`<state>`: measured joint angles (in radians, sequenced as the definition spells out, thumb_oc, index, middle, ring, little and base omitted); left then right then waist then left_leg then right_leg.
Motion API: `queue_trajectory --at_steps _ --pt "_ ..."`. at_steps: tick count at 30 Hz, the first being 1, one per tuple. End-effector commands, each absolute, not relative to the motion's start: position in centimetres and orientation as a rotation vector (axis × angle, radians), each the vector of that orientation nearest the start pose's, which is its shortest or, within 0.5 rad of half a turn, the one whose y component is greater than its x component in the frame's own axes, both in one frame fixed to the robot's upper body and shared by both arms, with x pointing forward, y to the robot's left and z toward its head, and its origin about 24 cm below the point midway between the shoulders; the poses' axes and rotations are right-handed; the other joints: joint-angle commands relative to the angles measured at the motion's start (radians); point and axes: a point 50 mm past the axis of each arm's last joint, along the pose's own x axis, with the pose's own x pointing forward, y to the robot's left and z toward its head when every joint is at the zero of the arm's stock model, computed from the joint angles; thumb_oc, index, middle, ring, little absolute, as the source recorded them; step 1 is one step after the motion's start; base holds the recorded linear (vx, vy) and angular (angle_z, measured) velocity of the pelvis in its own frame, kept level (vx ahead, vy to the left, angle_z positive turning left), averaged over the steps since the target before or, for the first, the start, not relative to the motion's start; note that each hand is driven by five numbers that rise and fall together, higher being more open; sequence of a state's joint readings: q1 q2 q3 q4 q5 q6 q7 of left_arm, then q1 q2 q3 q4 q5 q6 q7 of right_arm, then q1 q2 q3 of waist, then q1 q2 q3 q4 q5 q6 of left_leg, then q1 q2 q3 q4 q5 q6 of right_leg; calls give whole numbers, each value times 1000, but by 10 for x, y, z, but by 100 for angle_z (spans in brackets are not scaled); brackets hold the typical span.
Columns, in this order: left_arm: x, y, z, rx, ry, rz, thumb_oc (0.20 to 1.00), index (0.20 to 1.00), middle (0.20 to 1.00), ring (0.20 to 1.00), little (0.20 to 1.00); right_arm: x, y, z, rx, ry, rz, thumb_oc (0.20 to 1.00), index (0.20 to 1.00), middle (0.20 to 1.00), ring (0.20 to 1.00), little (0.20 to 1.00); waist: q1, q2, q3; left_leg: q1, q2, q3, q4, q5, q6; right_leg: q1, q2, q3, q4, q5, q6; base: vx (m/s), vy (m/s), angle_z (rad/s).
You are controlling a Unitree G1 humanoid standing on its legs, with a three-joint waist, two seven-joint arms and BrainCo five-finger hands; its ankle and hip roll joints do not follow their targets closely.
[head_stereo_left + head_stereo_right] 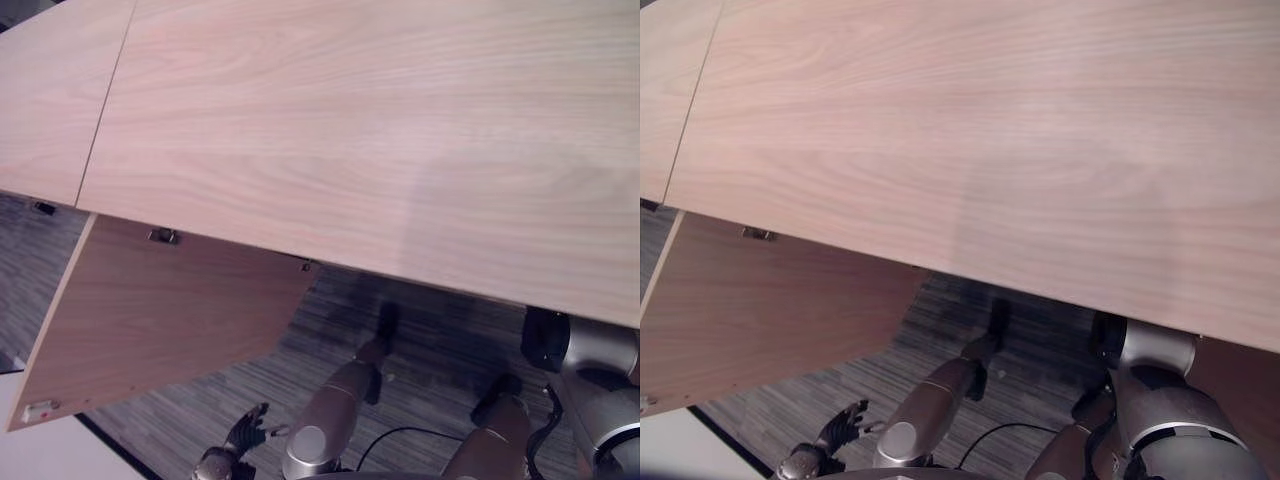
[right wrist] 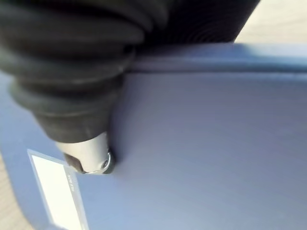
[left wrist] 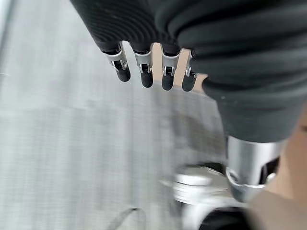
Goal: Put the empty folder in the office cabinet
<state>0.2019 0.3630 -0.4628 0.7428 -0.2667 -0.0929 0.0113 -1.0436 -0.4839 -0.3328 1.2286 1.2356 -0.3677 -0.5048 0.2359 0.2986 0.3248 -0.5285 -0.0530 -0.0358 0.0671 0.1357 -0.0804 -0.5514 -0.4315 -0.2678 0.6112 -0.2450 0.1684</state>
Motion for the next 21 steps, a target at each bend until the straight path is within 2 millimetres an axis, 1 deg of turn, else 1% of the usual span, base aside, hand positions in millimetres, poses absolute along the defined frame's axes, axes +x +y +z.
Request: queue_trajectory --at_steps 1,2,4,5,6,7,8,9,10,13,14,16,17,18,19,20,21 --pt "113 200 -134 259 891 -204 1000 1000 1000 1000 1000 328 -387 142 1124 -253 -1130 200 200 200 200 200 3 58 18 -4 42 1 219 -224 -50 -54 -32 64 -111 94 49 27 14 20" --pt "114 199 -134 258 890 -205 1000 1000 1000 1000 1000 328 -387 143 1124 -255 -1130 200 200 200 200 200 4 58 17 -8 41 2 222 -225 -50 -60 -33 66 -106 92 49 39 10 24" --pt "117 199 -133 264 885 -212 1000 1000 1000 1000 1000 328 -391 152 1131 -287 -1118 200 200 200 200 200 6 60 15 -27 36 1 244 -235 -48 -84 -40 78 -73 82 49 63 -5 7" --pt "119 199 -133 265 879 -213 1000 1000 1000 1000 1000 330 -390 156 1134 -299 -1109 200 200 200 200 200 6 58 8 -25 33 -4 252 -255 -48 -85 -40 90 -62 59 55 40 21 14" --pt "120 198 -133 270 878 -217 1000 1000 1000 1000 1000 331 -390 162 1139 -314 -1099 200 200 200 200 200 5 60 11 -36 30 0 257 -246 -45 -98 -43 89 -54 73 51 140 6 28" --pt "122 198 -132 273 874 -219 1000 1000 1000 1000 1000 332 -390 166 1143 -326 -1091 200 200 200 200 200 4 56 3 -29 28 -5 262 -269 -46 -93 -40 99 -43 48 58 -29 33 28" --pt "123 198 -132 273 872 -220 1000 1000 1000 1000 1000 331 -392 169 1152 -337 -1091 200 200 200 200 200 3 57 8 -40 27 -3 270 -256 -43 -105 -45 96 -37 66 52 45 6 42" --pt "125 198 -131 276 868 -220 1000 1000 1000 1000 1000 332 -392 172 1159 -349 -1088 200 200 200 200 200 2 55 5 -44 23 -4 282 -264 -42 -108 -47 101 -26 61 53 -29 12 11" --pt "126 199 -131 279 868 -216 1000 1000 1000 1000 1000 333 -393 182 1166 -381 -1076 200 200 200 200 200 1 45 1 -42 21 -10 294 -274 -39 -105 -46 104 -13 55 51 42 -3 10" --pt "128 200 -131 281 868 -207 1000 1000 1000 1000 1000 333 -394 189 1184 -403 -1073 200 200 200 200 200 -4 38 5 -45 18 -12 312 -282 -37 -104 -46 104 0 50 50 49 -26 11" --pt "129 202 -131 285 870 -197 1000 1000 1000 1000 1000 333 -394 192 1186 -410 -1071 200 200 200 200 200 -5 32 0 -40 18 -18 320 -303 -37 -98 -44 113 11 29 54 99 -31 8" --pt "131 206 -130 292 871 -183 1000 1000 1000 1000 1000 335 -394 202 1175 -427 -1058 200 200 200 200 200 -10 18 3 -46 20 -19 348 -323 -37 -98 -45 116 33 15 55 66 -17 6" --pt "132 206 -130 292 870 -182 1000 1000 1000 1000 1000 335 -394 202 1175 -427 -1057 200 200 200 200 200 -11 18 5 -49 20 -18 349 -319 -37 -101 -45 115 33 20 53 -65 4 3" --pt "135 208 -129 292 867 -168 1000 1000 1000 1000 1000 336 -392 203 1160 -421 -1050 200 200 200 200 200 -14 9 13 -63 23 -17 367 -310 -34 -108 -44 111 40 31 46 10 -18 4" --pt "136 208 -129 291 866 -167 1000 1000 1000 1000 1000 337 -392 204 1161 -421 -1048 200 200 200 200 200 -15 7 8 -57 23 -21 371 -331 -35 -101 -42 119 46 9 53 36 -37 1" --pt "139 209 -128 286 861 -155 1000 1000 1000 1000 1000 338 -391 205 1152 -418 -1041 200 200 200 200 200 -19 -3 10 -61 25 -24 381 -336 -34 -103 -40 118 59 5 51 95 -35 9" --pt "140 209 -128 285 860 -154 1000 1000 1000 1000 1000 338 -390 206 1152 -418 -1039 200 200 200 200 200 -20 -4 11 -63 25 -24 385 -338 -34 -106 -41 119 63 3 51 12 -24 6"
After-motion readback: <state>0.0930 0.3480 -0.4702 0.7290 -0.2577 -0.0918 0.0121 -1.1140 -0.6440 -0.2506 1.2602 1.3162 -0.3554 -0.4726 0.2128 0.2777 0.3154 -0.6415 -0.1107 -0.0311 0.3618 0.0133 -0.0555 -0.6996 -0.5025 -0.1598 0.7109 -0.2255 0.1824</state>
